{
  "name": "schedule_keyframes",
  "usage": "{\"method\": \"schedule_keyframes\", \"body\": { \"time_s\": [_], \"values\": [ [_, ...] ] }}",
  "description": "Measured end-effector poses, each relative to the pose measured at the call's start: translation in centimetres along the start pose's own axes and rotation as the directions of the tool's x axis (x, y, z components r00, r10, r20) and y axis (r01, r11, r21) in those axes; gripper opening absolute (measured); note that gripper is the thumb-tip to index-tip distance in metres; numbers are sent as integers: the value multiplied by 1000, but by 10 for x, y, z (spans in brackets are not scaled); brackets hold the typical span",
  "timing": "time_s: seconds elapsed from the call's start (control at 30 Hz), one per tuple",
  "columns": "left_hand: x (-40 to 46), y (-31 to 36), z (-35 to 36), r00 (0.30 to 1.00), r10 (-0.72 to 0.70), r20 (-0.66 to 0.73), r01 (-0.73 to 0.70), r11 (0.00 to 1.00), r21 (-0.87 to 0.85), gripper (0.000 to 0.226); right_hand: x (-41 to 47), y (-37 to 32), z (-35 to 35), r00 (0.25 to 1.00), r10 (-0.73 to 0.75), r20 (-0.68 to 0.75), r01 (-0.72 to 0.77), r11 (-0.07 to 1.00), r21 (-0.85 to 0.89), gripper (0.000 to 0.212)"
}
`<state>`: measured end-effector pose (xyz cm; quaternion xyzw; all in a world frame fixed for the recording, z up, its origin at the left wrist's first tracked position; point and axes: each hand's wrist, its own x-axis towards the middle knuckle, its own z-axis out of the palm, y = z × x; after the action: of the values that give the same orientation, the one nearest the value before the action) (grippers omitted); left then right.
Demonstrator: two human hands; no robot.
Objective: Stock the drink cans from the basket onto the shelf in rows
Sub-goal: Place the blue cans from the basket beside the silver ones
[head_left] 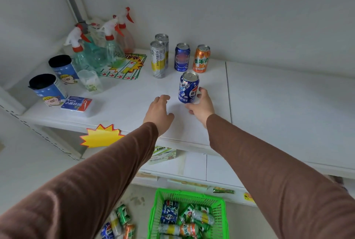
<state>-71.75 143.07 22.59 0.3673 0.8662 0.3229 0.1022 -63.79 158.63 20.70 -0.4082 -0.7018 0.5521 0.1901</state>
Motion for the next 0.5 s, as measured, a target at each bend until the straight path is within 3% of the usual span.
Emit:
{"method": "schedule_keyframes", "body": {
  "time_s": [0.13, 0.23, 0.4, 0.5],
  "values": [
    [10, -2, 0, 999, 20, 27, -20, 1000, -6, 59, 10, 4, 12, 994, -67, -87, 56, 991, -124, 65],
    [22, -4, 0, 999, 24, 43, -24, 1000, -1, 60, 20, 4, 23, 988, -58, -146, 33, 986, -165, 65],
    [46, -8, -5, 999, 8, 53, -10, 999, 32, 62, 47, -9, 44, 975, 28, -222, -52, 993, -104, 70],
    [58, -12, -7, 998, 2, 61, -6, 998, 56, 63, 66, -20, 55, 971, 106, -212, -95, 994, 60, 70]
  ]
}}
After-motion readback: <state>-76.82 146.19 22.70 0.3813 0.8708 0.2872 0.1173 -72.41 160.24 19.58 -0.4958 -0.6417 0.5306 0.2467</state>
